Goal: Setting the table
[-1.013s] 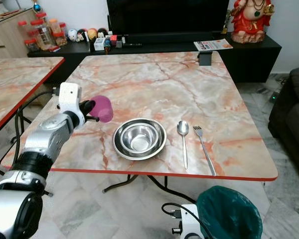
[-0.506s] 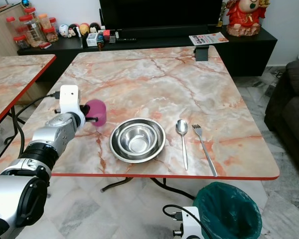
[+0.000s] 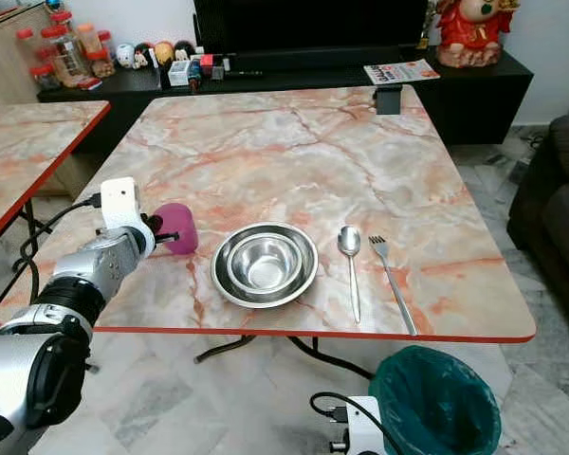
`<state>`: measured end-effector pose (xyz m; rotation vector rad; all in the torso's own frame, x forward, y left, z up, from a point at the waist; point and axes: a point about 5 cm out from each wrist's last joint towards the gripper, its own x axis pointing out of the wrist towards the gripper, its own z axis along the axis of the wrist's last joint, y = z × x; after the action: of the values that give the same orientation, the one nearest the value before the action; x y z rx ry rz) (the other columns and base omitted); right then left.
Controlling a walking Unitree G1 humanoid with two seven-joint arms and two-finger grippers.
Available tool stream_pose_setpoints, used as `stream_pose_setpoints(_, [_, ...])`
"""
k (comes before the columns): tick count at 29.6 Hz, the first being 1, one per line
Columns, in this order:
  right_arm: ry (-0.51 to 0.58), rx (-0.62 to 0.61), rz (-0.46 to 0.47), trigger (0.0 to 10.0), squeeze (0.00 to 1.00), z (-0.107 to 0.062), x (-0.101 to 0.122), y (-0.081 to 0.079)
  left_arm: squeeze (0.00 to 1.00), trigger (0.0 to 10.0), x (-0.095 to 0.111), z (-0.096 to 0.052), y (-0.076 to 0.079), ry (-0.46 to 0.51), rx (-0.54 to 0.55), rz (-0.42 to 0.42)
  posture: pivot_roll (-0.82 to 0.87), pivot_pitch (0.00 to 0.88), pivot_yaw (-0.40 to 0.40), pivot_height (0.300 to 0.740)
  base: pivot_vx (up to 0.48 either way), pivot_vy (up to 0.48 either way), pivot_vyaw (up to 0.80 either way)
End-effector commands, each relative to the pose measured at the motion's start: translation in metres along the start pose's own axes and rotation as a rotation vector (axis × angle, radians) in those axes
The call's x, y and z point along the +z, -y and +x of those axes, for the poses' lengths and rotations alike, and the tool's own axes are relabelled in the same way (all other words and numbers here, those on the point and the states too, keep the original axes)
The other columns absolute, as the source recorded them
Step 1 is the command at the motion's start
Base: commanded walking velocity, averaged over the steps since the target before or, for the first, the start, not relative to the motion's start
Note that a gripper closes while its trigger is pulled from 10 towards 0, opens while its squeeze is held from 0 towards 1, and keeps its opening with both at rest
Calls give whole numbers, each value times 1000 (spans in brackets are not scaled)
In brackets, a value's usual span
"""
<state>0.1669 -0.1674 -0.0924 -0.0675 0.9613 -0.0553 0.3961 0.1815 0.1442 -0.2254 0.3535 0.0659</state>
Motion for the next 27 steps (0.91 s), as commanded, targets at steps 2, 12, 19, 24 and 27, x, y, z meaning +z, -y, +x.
stream_pose_setpoints(2, [-5, 0, 19, 10000, 0, 0, -2, -2, 0, 10000, -4, 1, 0, -38, -6, -13, 2, 24, 105, 723, 0, 0, 0])
stream_pose_setpoints(12, [-2, 0, 19, 10000, 0, 0, 0, -2, 1000, 10000, 0, 1, -1, -24, 0, 6, 4, 22, 103, 723, 0, 0, 0])
stream_pose_setpoints(19, [0, 1, 18, 10000, 0, 0, 1, -3, 1000, 10000, 5, 1, -1, -9, 0, 1, 4, 18, 103, 723, 0, 0, 0])
stream_pose_setpoints(24, [3, 0, 21, 10000, 0, 0, 2, -3, 1000, 10000, 11, 0, -2, 17, 8, 10, 7, 16, 102, 723, 0, 0, 0])
stream_pose_setpoints(27, [3, 1, 20, 10000, 0, 0, 2, -3, 1000, 10000, 15, 0, -2, 31, 9, 13, 8, 16, 101, 723, 0, 0, 0])
